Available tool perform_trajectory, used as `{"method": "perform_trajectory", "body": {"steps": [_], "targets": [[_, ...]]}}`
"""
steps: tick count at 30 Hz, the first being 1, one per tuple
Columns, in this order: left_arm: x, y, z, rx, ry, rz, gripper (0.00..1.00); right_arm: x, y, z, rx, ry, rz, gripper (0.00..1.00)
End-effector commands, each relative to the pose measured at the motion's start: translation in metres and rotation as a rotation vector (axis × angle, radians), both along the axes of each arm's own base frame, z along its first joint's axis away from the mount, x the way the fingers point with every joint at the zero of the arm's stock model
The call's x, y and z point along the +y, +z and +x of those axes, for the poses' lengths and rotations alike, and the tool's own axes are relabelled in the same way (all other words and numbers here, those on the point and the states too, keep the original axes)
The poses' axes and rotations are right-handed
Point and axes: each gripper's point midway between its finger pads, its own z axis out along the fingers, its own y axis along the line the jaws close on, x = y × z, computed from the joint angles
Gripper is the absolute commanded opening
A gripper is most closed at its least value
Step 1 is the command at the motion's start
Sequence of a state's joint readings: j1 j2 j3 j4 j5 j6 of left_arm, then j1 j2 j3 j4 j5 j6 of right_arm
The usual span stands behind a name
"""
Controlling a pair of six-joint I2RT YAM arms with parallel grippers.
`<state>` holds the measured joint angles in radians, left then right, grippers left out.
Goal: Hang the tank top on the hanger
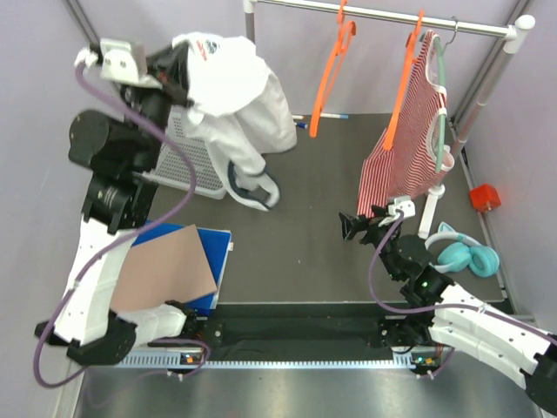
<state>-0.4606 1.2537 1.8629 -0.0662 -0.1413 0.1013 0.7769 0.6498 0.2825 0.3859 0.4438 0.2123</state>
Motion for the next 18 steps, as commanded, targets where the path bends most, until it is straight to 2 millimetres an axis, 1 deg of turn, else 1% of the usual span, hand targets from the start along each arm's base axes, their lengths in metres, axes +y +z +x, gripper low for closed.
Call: {"method": "perform_trajectory", "body": {"steps": [1,2,3,4,5,6,7,10,11,12,13,14,15,16,17,18], "targets": [[-0.013,-0.091,0.003,0.190,-0.073,0.014,0.00,0.001,0.020,-0.003,-0.023,0.004,0.061,1.00],[-0.005,-0.098,-0.008,0.186,-0.065,-0.002,0.00,0.001,0.019,-0.003,-0.018,0.004,0.061,1.00],[-0.010,-0.121,-0.005,0.227,-0.093,-0.040,0.00,0.000,0.016,-0.004,-0.010,0.003,0.058,1.00],[-0.018,-0.169,0.004,0.318,-0.105,-0.019,0.00,-0.001,0.016,-0.004,-0.010,0.001,0.060,1.00],[-0.019,-0.188,-0.001,0.349,-0.125,-0.033,0.00,-0.001,0.014,-0.005,-0.007,0.000,0.061,1.00],[-0.026,-0.203,0.000,0.374,-0.163,-0.068,0.00,-0.002,0.013,-0.005,-0.002,-0.002,0.062,1.00],[-0.035,-0.249,0.004,0.461,-0.185,-0.043,0.00,-0.002,0.013,-0.006,-0.003,0.000,0.065,1.00],[-0.055,-0.297,0.001,0.541,-0.251,-0.042,0.00,-0.001,0.010,-0.006,0.006,0.003,0.079,1.00],[-0.062,-0.327,0.000,0.598,-0.262,-0.018,0.00,0.000,0.008,-0.006,0.008,0.006,0.081,1.00],[-0.073,-0.341,-0.007,0.621,-0.291,-0.006,0.00,0.002,0.006,-0.006,0.015,0.014,0.084,1.00],[-0.081,-0.347,-0.009,0.621,-0.310,-0.003,0.00,0.003,0.003,-0.006,0.022,0.015,0.080,1.00],[-0.088,-0.369,-0.014,0.656,-0.325,0.018,0.00,0.004,0.001,-0.006,0.029,0.015,0.087,1.00],[-0.103,-0.374,-0.023,0.659,-0.367,0.027,0.00,0.005,-0.002,-0.005,0.037,0.019,0.080,0.99],[-0.113,-0.373,-0.026,0.640,-0.394,0.023,0.00,0.006,-0.006,-0.004,0.047,0.019,0.071,1.00],[-0.123,-0.383,-0.029,0.653,-0.415,0.038,0.00,0.008,-0.006,-0.003,0.054,0.019,0.073,1.00],[-0.140,-0.384,-0.040,0.643,-0.460,0.063,0.00,0.008,-0.008,-0.003,0.061,0.018,0.069,1.00]]}}
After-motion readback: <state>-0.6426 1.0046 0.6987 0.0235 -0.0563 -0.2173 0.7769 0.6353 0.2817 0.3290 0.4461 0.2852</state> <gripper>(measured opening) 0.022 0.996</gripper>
